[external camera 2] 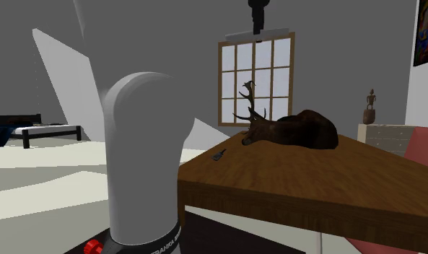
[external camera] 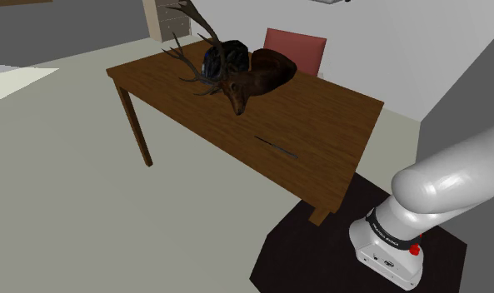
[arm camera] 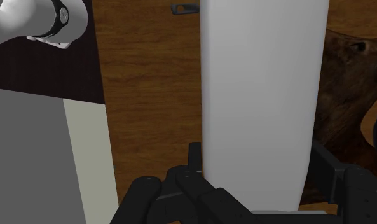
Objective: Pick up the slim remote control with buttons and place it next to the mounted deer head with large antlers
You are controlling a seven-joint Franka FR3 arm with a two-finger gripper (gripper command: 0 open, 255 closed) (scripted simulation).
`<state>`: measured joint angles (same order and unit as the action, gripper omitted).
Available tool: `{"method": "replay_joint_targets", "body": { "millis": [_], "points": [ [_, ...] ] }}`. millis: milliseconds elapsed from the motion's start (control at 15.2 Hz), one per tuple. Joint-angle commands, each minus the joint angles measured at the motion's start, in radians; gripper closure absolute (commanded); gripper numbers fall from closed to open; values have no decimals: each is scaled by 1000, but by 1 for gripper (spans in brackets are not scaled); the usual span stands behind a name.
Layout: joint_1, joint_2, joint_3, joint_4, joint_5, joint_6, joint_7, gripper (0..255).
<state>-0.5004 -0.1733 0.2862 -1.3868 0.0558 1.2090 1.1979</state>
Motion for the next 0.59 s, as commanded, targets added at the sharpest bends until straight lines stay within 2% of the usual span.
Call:
{"method": "replay_joint_targets", "body": {
  "millis": [0, 528],
  "points": [
    [1, 7, 3, -17, -2, 25, 3, 255],
    [0, -64, -7, -211, 14, 149, -14, 255]
  ]
}}
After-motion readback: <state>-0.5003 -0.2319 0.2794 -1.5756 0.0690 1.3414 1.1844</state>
